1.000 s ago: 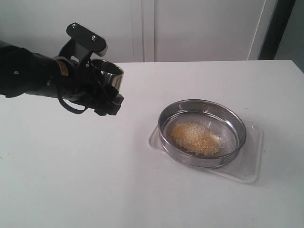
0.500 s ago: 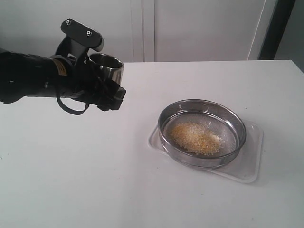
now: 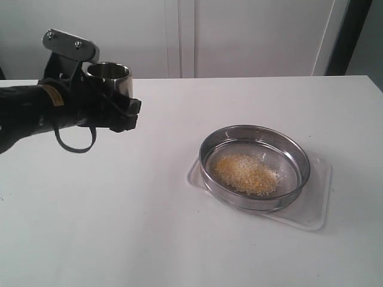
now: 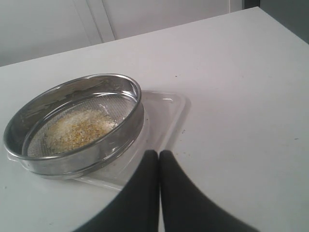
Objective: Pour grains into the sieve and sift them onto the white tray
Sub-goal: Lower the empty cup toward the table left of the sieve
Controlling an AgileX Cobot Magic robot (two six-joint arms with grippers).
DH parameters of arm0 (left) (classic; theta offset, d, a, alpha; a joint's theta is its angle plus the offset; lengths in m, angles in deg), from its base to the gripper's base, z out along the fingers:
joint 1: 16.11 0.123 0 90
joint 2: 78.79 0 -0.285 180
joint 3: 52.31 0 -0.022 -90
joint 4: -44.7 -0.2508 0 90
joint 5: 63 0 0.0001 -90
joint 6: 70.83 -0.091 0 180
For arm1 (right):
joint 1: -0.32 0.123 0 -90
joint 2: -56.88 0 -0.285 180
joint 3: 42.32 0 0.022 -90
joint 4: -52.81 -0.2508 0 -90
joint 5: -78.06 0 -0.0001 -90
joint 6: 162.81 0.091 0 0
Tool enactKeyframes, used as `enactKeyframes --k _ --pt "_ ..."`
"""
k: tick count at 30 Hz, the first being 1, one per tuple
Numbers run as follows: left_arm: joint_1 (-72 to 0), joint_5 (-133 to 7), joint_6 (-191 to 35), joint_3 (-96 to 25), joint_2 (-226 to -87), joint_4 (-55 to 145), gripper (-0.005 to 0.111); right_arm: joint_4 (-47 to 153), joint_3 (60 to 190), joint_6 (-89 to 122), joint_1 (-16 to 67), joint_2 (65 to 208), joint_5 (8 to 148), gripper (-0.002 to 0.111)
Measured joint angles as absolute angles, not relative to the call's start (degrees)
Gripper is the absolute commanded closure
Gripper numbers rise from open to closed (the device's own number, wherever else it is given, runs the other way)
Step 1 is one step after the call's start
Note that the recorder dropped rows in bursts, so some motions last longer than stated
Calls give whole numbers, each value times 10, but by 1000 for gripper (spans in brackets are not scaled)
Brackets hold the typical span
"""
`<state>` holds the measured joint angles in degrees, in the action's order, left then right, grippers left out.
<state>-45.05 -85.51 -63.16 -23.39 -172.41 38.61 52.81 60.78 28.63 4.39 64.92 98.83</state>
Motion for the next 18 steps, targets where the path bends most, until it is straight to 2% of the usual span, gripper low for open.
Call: enactKeyframes --k 6,18 --pt "-448 -957 -626 -186 -1738 377 107 528 608 286 44 649 988 108" --pt "-448 -1042 -626 -177 -1829 341 107 528 608 286 44 649 988 108"
